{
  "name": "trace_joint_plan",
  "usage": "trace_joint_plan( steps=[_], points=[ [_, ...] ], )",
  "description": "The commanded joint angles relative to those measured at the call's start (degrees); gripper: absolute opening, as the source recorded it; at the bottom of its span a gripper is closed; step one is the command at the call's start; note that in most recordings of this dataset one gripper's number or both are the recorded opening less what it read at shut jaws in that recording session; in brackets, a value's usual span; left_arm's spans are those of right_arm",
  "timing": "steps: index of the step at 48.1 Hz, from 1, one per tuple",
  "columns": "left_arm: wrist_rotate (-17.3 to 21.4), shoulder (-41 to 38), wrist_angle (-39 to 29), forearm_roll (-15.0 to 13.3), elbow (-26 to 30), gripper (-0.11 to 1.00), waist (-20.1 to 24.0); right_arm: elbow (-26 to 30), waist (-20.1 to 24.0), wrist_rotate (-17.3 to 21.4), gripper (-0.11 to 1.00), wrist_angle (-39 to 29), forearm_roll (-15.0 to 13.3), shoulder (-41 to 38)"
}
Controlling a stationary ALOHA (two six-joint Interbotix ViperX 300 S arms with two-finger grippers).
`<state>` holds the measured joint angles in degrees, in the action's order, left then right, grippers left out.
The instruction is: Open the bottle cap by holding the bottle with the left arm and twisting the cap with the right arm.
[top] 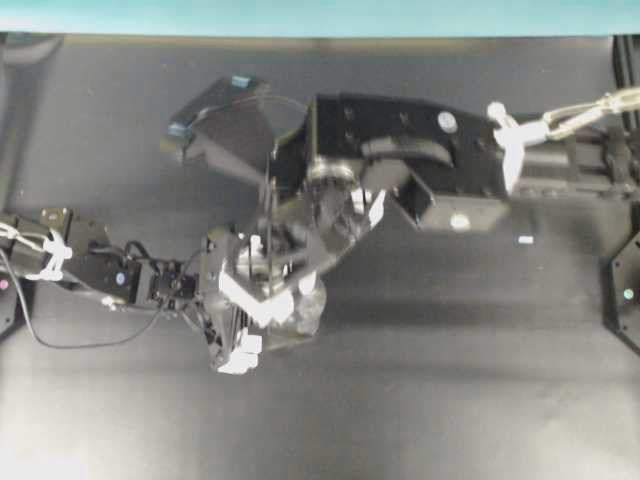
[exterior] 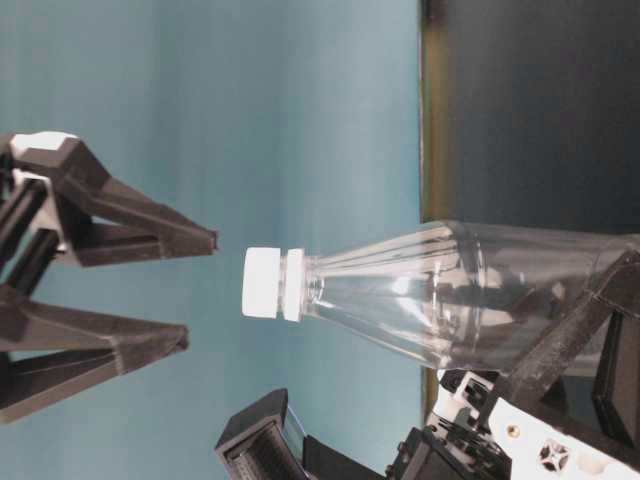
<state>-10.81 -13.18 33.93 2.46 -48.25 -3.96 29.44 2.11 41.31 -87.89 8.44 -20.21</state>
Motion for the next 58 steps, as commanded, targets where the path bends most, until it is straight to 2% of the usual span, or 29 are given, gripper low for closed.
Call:
trace_joint_plan(
  steps=[1,30,35,41,46,53,58],
  points=[
    [-0.09,-0.18,-0.09,0.18,0.18,0.84,-0.53,-0.35,0.18,0.53,0.79,0.35,0.0,0.26],
    [-0.35,-0.18,-0.35,0.18,0.09,0.84,-0.88,-7.56,0.53,0.26,0.76,7.38,0.62,1.23],
    [-0.35,-0.18,-0.35,0.18,0.09,0.84,-0.88,-7.56,0.53,-0.88,0.66,7.12,1.67,1.23],
    [-0.44,-0.18,-0.35,0.18,0.0,0.84,-0.88,-7.56,0.62,-2.2,0.36,7.03,2.64,1.23],
    [-0.44,-0.18,-0.35,0.18,0.0,0.84,-0.88,-7.56,0.53,-3.34,0.36,7.03,2.72,1.23],
    [-0.44,-0.18,-0.44,0.09,0.09,0.84,-0.88,-7.29,0.53,-8.35,0.36,6.86,2.72,1.05],
    [-0.44,-0.18,-0.44,0.18,0.0,0.84,-0.97,-7.29,0.53,-15.73,0.36,6.24,2.72,1.14]
  ],
)
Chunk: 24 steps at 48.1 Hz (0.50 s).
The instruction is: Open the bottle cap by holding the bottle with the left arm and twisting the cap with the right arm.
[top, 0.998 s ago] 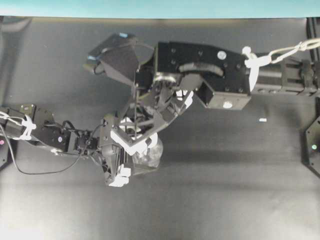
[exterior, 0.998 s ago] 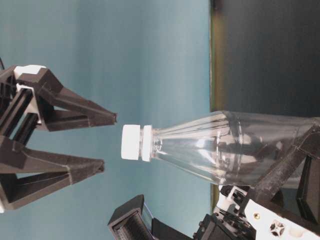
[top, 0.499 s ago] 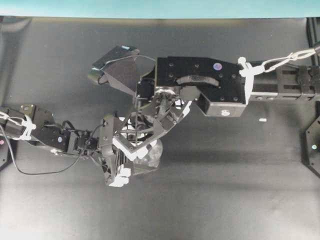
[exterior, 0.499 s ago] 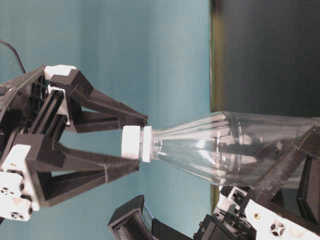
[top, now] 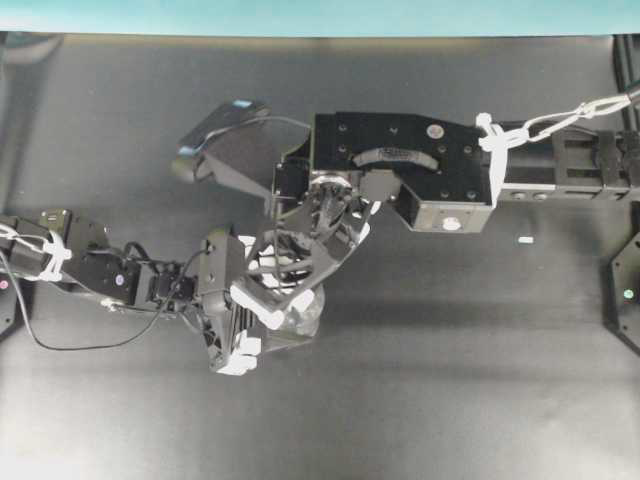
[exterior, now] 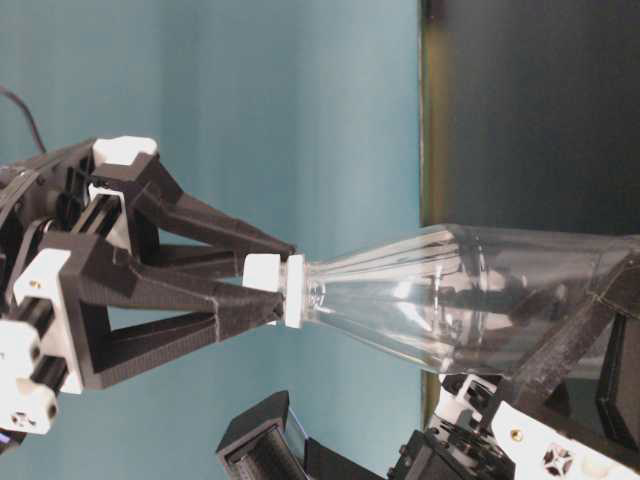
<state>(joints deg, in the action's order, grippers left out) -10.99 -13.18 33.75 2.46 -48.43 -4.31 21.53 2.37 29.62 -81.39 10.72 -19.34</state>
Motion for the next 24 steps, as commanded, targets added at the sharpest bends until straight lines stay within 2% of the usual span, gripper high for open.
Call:
trace_joint_plan(
  steps=[1,12,18,24],
  points=[
    [-0.26,-0.18,-0.18,0.18,0.18,0.84,-0.53,0.62,0.26,-5.98,0.36,-0.44,0.44,0.26],
    [-0.26,-0.18,-0.26,0.18,0.18,0.84,-0.53,0.7,0.7,-29.62,0.36,-1.32,0.44,0.18],
    [-0.26,-0.18,-0.18,0.09,0.09,0.84,-0.53,0.62,1.23,-41.13,0.36,-1.32,0.0,0.18],
    [-0.26,-0.26,-0.18,0.18,0.18,0.84,-0.53,0.44,1.67,-51.06,0.36,-1.23,-0.62,0.18]
  ],
)
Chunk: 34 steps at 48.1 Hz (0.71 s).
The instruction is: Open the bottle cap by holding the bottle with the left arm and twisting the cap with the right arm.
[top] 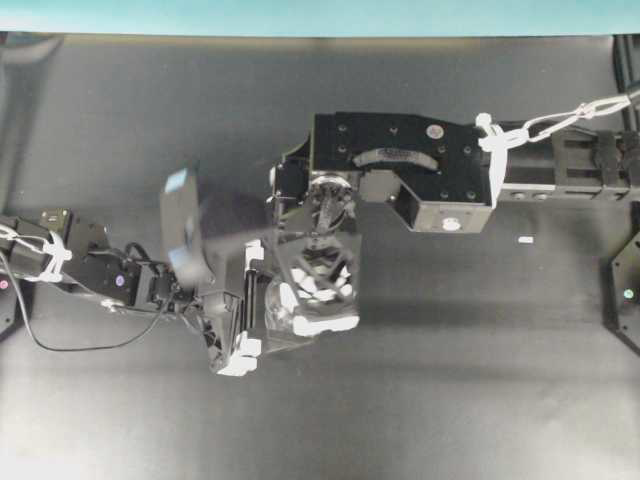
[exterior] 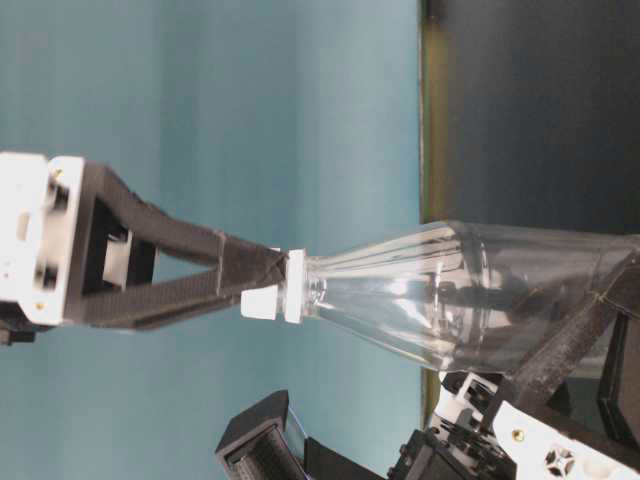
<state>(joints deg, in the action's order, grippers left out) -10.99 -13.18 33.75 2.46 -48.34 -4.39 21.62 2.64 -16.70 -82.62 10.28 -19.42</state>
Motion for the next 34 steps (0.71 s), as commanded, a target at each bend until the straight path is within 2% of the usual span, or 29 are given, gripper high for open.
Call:
trace_joint_plan(
  steps=[1,9,20,25,34],
  points=[
    [-0.26,-0.18,-0.18,0.09,0.09,0.84,-0.44,0.35,1.49,-6.24,0.36,0.0,-0.26,0.26],
    [-0.26,-0.18,-0.18,0.18,0.0,0.84,-0.44,0.35,1.49,-16.08,0.36,0.09,-1.41,0.26],
    [-0.18,-0.26,-0.18,0.18,0.0,0.84,-0.53,0.35,1.23,-22.94,0.36,-0.18,-1.85,0.35],
    [-0.18,-0.26,-0.18,0.09,0.0,0.84,-0.53,0.26,1.23,-24.43,0.36,-0.35,-1.85,0.35],
    [-0.26,-0.18,-0.18,0.09,0.18,0.84,-0.44,0.18,1.32,-24.43,0.36,-0.35,-1.85,0.44]
  ],
)
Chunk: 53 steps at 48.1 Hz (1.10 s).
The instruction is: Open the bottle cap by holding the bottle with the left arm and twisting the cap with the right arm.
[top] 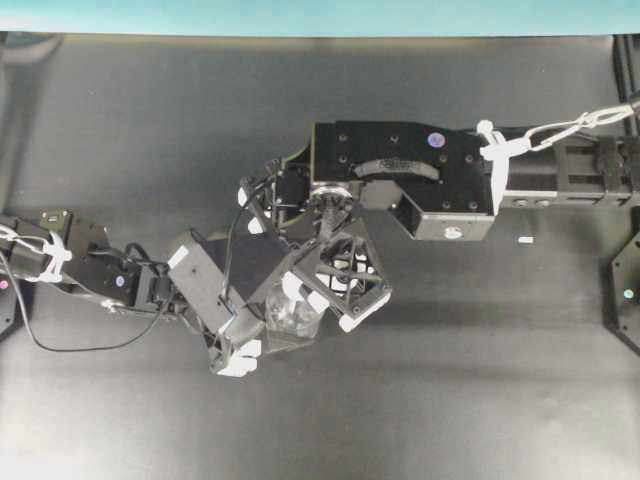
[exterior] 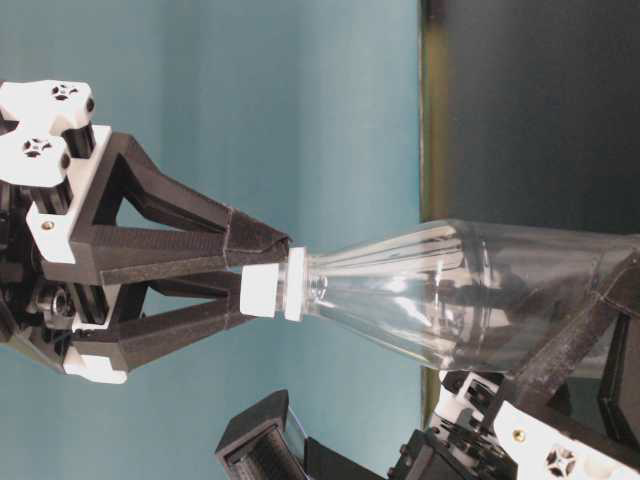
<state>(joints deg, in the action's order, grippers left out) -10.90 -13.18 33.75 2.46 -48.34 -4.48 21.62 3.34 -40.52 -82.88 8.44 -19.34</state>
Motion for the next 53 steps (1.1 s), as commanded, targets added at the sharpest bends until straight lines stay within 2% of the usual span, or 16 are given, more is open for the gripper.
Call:
trace_joint_plan(
  steps=[1,12,37,50,52,53],
  points=[
    [-0.26,-0.18,-0.18,0.09,0.09,0.84,-0.35,0.18,0.62,-0.62,0.36,-0.18,0.0,0.35],
    [-0.35,-0.18,-0.18,0.09,0.09,0.84,-0.44,-0.53,0.62,-0.09,0.36,-0.44,0.0,0.7],
    [-0.35,-0.26,-0.18,0.09,0.26,0.84,-0.44,-1.67,0.88,4.66,0.36,0.53,-0.09,1.32],
    [-0.35,-0.26,-0.18,0.18,0.26,0.84,-0.35,-2.99,0.97,4.83,0.36,1.49,-0.18,2.2],
    [-0.26,-0.26,-0.18,0.09,0.26,0.84,-0.44,-3.08,0.97,4.92,0.4,1.76,-0.35,2.29],
    [-0.26,-0.26,-0.18,0.18,0.18,0.84,-0.44,-3.16,0.97,4.92,0.46,1.93,-0.44,2.29]
  ],
)
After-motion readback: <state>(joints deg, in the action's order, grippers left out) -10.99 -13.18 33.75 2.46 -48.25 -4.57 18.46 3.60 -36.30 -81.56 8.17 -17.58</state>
